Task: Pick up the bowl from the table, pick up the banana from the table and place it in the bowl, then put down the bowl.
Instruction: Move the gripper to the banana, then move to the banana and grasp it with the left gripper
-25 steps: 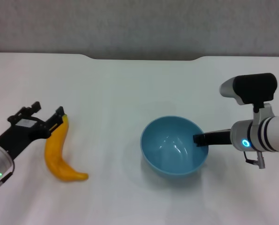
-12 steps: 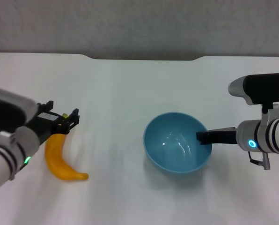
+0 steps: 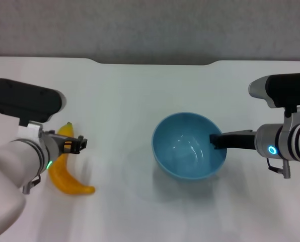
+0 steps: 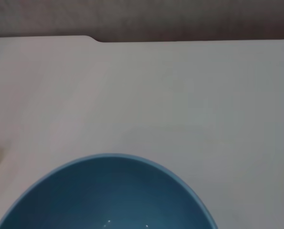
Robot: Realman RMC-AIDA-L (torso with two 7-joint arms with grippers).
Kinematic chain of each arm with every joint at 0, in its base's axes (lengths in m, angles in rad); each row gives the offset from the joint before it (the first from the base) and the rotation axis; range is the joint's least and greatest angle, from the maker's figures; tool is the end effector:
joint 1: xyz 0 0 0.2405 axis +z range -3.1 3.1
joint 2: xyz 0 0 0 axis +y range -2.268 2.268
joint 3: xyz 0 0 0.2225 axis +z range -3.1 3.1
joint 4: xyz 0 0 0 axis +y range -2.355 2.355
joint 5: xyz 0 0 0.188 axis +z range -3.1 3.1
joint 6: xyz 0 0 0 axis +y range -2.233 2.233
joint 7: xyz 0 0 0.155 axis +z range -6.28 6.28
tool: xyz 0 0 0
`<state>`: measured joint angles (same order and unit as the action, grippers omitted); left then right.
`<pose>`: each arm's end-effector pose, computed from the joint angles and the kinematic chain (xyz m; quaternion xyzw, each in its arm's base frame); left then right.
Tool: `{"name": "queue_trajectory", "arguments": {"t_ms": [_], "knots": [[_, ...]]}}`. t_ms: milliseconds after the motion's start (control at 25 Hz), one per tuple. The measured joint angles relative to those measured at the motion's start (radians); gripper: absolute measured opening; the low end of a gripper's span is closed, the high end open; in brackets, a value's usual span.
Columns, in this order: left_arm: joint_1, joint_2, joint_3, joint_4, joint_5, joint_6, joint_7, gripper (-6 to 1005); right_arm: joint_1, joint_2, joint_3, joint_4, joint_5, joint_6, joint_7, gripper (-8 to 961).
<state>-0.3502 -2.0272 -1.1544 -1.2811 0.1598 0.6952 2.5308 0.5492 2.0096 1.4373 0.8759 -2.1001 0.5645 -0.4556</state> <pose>-0.2164 0.3451 -0.0213 -0.7619 -0.4005 0.0303 0.5082 0.2102 0.3710 -0.0450 -0.8288 0.4560 0.0688 0.3169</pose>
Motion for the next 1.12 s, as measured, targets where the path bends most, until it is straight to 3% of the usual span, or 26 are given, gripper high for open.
{"name": "queue_trajectory", "arguments": {"t_ms": [200,480,1120], "knots": [[-0.028,-0.004,0.004,0.012,-0.019,0.069,0.006,747,-0.004,0.0,0.0,0.026,-0.001,0.002,0.0,35],[-0.055,-0.004,-0.029,0.111,-0.023,0.044,-0.003,748,-0.04,0.0,0.0,0.105,-0.015,0.009,0.0,35],[-0.114,-0.005,-0.029,0.262,-0.075,-0.005,-0.023,747,-0.039,0.0,0.039,0.113,-0.015,0.066,0.004,34]]}}
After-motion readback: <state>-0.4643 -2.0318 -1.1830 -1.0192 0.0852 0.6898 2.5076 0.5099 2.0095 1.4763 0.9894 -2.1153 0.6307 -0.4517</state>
